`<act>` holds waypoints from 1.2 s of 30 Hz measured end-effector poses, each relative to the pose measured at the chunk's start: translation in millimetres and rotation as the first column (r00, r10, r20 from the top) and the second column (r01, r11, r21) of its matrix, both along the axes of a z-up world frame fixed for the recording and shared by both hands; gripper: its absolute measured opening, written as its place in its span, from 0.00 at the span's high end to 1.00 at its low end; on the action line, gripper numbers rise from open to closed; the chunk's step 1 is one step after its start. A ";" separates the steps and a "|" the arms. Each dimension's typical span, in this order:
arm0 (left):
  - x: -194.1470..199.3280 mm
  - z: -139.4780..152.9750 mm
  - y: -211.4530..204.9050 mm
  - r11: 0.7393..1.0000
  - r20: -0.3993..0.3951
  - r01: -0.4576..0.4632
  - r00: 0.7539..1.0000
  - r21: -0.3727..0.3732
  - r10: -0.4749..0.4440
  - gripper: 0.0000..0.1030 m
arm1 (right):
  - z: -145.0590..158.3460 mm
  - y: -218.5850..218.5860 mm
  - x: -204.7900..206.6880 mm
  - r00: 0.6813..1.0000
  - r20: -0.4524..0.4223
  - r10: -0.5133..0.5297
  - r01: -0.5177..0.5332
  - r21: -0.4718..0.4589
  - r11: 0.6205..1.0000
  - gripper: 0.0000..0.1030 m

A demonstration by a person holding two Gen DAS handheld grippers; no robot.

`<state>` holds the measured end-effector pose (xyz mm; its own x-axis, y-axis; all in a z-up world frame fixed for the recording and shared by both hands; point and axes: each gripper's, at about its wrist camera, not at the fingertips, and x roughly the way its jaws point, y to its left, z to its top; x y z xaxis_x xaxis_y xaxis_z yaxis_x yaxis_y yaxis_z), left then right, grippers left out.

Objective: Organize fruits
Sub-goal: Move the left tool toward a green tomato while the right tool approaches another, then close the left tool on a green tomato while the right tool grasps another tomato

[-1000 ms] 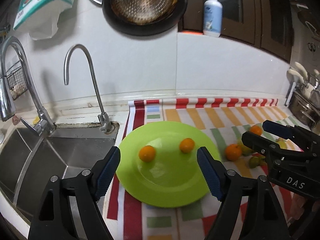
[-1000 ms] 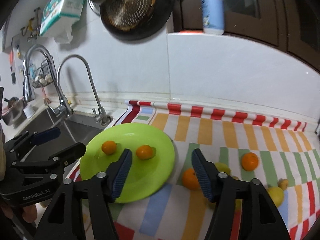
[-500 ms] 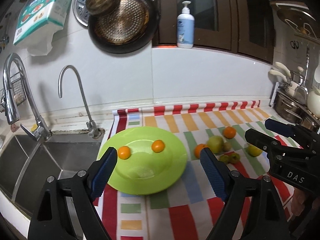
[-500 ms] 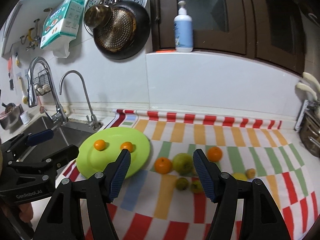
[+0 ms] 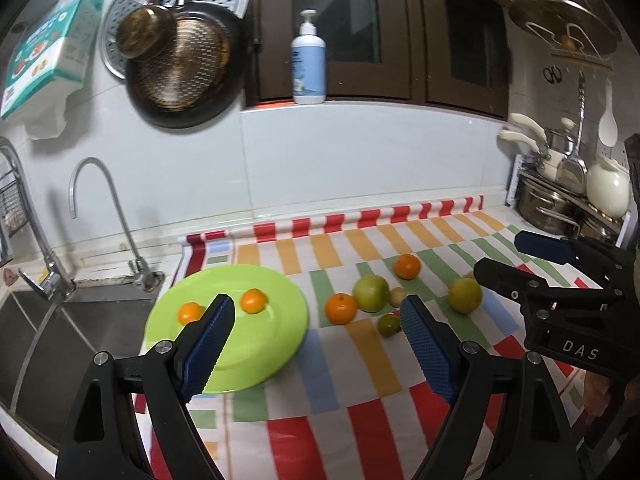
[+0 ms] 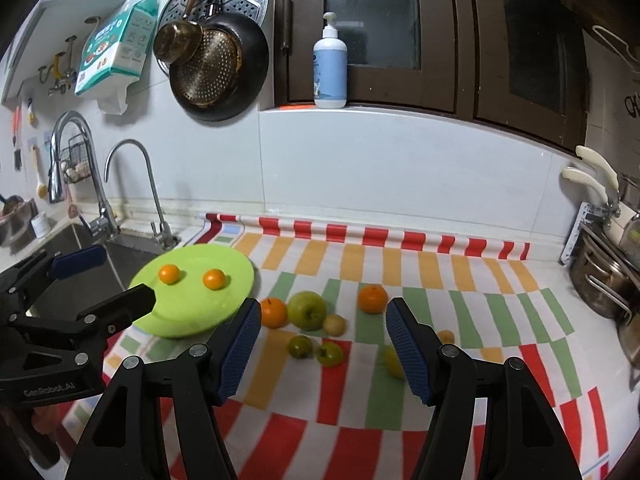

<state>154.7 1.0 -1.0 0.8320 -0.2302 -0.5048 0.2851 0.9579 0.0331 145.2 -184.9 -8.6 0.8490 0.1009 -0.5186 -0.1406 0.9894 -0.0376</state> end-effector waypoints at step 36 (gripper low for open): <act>81.2 -102.0 -69.2 0.931 -0.237 0.349 0.919 0.112 -0.316 0.54 | -103.1 -3.1 78.0 0.939 -0.265 0.217 -0.259 -0.135 0.956 0.56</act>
